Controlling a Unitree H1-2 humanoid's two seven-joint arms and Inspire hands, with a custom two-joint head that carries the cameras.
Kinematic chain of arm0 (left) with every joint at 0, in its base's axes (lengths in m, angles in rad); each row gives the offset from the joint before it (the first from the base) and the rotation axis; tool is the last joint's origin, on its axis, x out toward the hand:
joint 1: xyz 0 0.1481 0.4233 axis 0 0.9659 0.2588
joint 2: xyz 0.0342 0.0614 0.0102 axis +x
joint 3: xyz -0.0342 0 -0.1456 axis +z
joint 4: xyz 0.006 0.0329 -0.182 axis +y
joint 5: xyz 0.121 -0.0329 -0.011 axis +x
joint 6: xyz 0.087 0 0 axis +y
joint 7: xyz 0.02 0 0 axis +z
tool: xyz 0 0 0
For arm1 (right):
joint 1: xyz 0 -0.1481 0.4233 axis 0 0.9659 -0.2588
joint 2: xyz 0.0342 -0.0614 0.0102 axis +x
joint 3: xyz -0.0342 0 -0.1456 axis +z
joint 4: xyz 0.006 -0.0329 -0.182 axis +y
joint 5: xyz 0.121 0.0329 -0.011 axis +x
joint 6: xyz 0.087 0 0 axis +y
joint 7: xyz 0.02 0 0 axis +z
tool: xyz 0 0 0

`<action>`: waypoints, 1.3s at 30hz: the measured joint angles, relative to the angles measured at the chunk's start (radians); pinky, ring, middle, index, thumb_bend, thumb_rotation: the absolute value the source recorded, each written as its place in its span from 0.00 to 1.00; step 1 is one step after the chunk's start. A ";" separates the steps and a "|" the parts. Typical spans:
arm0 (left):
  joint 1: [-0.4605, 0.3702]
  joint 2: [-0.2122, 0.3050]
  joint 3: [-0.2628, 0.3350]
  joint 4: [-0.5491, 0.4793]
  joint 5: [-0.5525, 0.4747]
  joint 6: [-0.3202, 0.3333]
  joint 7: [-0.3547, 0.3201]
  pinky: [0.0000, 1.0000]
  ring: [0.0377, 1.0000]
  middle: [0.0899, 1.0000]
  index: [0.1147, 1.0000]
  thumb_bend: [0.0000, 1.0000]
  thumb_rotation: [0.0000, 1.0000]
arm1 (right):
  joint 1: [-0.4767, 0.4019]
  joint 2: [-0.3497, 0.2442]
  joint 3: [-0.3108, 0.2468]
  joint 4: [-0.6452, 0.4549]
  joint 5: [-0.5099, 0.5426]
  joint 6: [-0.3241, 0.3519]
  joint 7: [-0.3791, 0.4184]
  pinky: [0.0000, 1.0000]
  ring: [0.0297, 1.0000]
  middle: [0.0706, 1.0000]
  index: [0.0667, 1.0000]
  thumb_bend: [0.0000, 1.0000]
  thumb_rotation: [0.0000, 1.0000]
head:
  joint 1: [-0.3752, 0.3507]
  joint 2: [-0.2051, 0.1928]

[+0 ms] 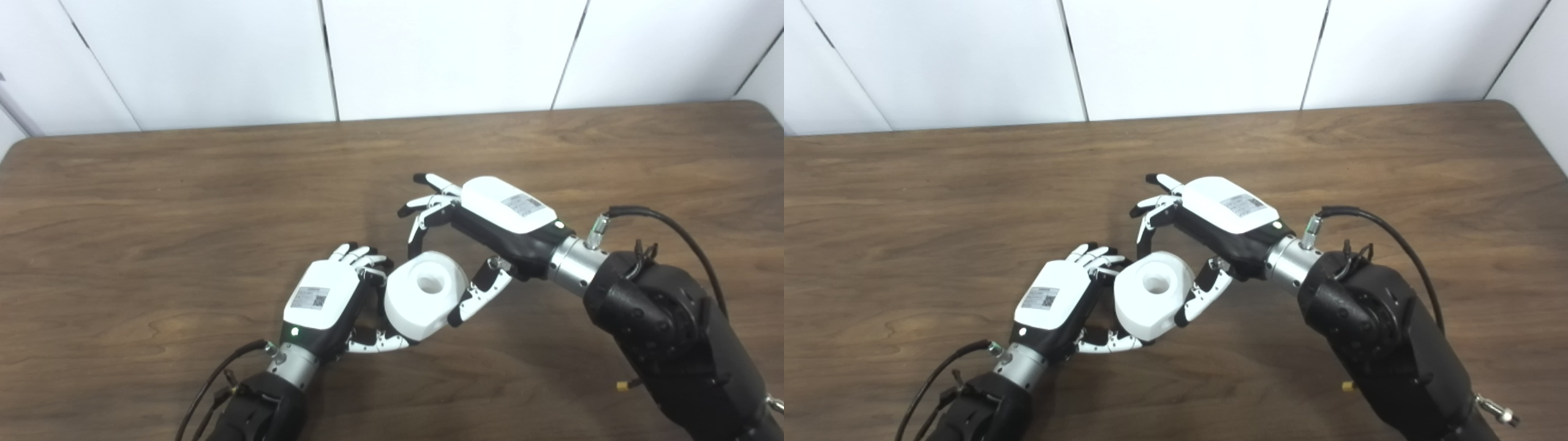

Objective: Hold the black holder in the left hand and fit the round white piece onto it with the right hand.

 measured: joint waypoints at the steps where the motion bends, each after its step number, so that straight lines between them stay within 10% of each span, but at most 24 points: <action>1: 0.000 0.000 0.000 0.000 0.000 0.000 0.000 0.94 0.87 0.77 0.42 0.52 0.05 | 0.000 0.000 0.000 0.000 -0.006 -0.007 0.000 0.86 1.00 0.83 0.45 0.52 0.13 | 0.000 0.000; 39: 0.003 -0.001 -0.006 -0.018 0.004 0.019 -0.014 0.93 0.87 0.77 0.42 0.52 0.05 | 0.004 0.025 0.003 0.063 -0.031 -0.039 -0.027 0.81 1.00 0.82 0.44 0.52 0.13 | -0.006 0.017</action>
